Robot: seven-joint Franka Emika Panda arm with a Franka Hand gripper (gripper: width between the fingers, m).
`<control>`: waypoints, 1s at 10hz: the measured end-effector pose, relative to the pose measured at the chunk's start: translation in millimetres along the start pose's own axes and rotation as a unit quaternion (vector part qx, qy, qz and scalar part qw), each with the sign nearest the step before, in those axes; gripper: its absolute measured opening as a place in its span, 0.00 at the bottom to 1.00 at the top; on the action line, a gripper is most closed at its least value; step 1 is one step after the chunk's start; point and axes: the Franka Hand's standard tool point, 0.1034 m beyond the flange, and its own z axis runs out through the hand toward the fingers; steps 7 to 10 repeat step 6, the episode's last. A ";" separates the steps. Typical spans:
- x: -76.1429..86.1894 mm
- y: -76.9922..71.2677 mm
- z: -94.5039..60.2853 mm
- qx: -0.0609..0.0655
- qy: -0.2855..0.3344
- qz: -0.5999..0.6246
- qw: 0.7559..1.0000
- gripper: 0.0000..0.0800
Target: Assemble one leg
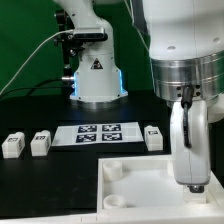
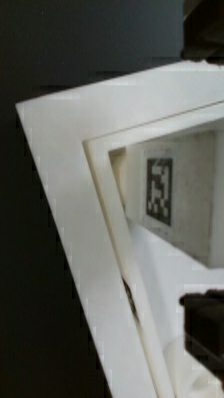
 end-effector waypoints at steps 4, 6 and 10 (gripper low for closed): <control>-11.7 5.6 -23.9 0.008 -0.013 -0.002 1.000 0.81; -10.6 6.5 -19.9 0.006 -0.012 -0.003 1.000 0.81; -10.6 6.5 -19.9 0.006 -0.012 -0.003 1.000 0.81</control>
Offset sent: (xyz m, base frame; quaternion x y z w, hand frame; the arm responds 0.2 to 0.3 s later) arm 0.0000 0.0106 0.0375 -0.0124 -0.0221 0.0200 0.9995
